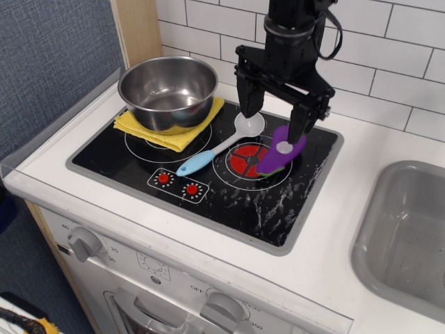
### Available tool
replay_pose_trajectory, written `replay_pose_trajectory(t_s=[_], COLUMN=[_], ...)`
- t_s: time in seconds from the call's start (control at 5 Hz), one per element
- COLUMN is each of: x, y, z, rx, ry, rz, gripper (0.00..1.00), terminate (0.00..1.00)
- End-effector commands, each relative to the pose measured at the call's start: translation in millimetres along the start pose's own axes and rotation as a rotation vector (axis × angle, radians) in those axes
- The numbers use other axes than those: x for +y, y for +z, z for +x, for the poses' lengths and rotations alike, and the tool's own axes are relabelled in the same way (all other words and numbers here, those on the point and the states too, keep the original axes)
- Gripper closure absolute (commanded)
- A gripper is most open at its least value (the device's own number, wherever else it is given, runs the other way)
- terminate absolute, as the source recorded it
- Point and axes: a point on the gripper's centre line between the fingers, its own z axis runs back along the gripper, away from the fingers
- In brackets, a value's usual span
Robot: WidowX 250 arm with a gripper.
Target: Move the purple eggplant to the right side of the right burner
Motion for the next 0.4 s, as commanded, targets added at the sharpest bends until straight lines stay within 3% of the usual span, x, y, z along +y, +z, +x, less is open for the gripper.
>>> replay_pose_trajectory(t_s=[0.0,0.2], x=[9.6,9.6], y=[16.7,16.7], z=[-9.5,-9.5], rx=[-0.012,-0.012], ry=[0.015,0.015], rz=[-0.006,-0.006], gripper=[0.0,0.0], terminate=[0.0,1.0])
